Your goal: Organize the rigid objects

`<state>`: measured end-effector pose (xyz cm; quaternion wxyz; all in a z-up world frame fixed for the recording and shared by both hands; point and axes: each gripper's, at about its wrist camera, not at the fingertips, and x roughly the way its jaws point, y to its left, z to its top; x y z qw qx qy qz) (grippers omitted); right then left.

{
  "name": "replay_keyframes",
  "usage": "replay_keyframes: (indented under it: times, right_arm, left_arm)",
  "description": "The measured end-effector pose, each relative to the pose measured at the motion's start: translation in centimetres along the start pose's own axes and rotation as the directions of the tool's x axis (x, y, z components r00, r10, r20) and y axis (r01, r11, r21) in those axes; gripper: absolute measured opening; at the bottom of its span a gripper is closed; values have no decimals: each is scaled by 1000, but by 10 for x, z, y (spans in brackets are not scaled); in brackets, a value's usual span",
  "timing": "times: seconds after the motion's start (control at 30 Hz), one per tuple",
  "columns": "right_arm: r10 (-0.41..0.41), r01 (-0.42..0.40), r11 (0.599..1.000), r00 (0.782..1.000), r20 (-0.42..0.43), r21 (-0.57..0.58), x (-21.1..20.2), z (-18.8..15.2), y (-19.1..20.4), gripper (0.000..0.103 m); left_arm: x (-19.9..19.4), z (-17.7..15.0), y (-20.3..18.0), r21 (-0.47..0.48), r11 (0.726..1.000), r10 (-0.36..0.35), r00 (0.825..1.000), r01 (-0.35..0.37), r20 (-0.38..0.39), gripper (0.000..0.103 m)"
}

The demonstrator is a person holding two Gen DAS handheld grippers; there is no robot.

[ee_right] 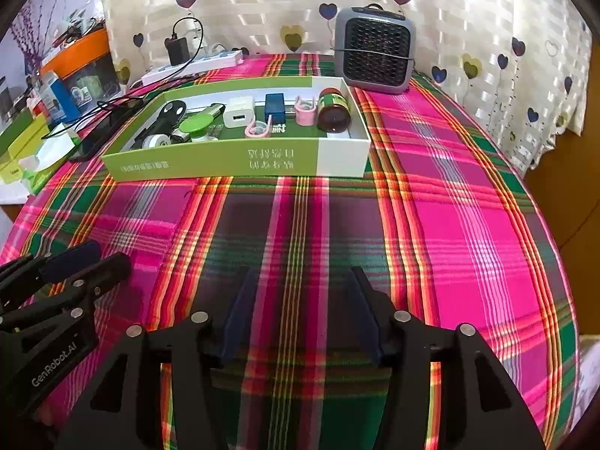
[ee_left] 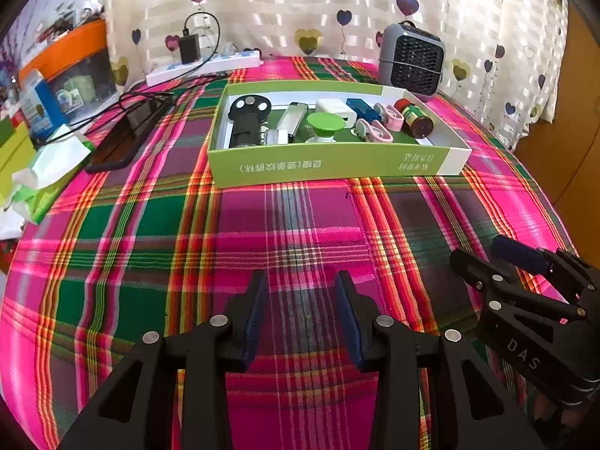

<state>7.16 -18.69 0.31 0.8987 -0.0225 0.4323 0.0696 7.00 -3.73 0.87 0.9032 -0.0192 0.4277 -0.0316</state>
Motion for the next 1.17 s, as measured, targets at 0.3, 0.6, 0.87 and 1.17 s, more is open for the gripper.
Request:
replay_keyframes:
  times: [0.3, 0.6, 0.87, 1.17]
  right_arm:
    - [-11, 11, 1000, 1000, 22, 9, -5, -9, 0, 55]
    - [-11, 11, 1000, 1000, 22, 9, -5, -10, 1, 56]
    - [-4, 4, 1000, 1000, 21, 1, -5, -9, 3, 60]
    - [-4, 4, 1000, 1000, 22, 2, -5, -9, 3, 61]
  left_arm:
    - [-1, -5, -8, 35, 999, 40, 999, -40, 14, 37]
    - [-1, -5, -7, 34, 999, 38, 999, -38, 15, 37]
    - [-1, -5, -7, 33, 999, 37, 999, -38, 16, 37]
    - [-1, -5, -7, 33, 999, 37, 999, -38, 16, 37]
